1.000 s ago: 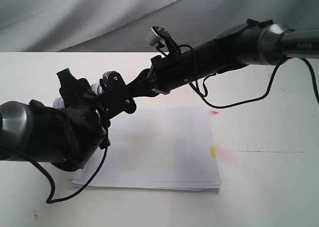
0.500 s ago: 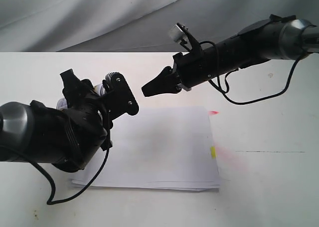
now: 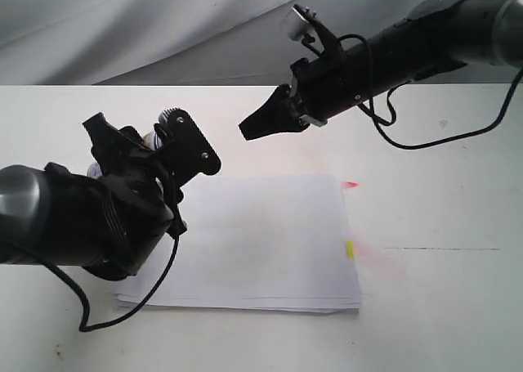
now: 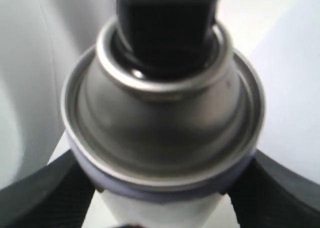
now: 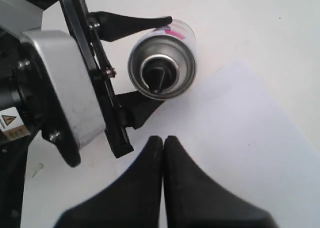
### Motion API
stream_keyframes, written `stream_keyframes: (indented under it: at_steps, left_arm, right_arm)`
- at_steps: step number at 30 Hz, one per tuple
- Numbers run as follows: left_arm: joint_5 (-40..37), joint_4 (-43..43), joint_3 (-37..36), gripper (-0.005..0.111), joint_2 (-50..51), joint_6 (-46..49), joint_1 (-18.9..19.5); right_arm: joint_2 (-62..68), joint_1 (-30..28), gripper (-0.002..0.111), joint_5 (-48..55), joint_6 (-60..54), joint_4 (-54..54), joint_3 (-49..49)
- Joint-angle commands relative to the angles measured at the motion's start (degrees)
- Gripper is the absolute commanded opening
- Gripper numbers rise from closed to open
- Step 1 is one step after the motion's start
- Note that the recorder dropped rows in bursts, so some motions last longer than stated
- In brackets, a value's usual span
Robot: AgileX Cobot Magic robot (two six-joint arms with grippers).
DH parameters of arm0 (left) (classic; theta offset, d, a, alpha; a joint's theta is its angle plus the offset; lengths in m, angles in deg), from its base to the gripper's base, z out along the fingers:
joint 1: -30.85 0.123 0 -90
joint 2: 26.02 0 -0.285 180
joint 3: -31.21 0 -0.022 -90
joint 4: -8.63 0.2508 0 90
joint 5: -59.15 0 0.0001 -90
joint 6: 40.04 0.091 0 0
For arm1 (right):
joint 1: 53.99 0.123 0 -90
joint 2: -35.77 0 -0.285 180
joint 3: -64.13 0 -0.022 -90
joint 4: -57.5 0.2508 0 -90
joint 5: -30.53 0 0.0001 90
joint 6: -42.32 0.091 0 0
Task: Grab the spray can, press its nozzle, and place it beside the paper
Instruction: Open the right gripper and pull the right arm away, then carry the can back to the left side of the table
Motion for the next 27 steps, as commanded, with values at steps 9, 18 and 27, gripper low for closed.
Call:
stream_keyframes:
  at_steps: [9,18,27]
  left_arm:
    - [17.8,-14.9,0.6,0.0,-20.4,-13.6,13.2]
    - [32.5,-17.5,0.5,0.0,-24.6,-13.8,24.7]
    - [42.2,-17.1,-3.0,0.0,-24.4,-14.2,32.2]
  right_arm:
    - [-15.7,-6.2,0.0,0.2,14.0,-13.1,0.2]
    - [-26.5,-7.4,0.0,3.6,23.1,-24.9,0.2]
    - [-34.9,-7.4,0.0,5.0,25.4,-25.9,0.2]
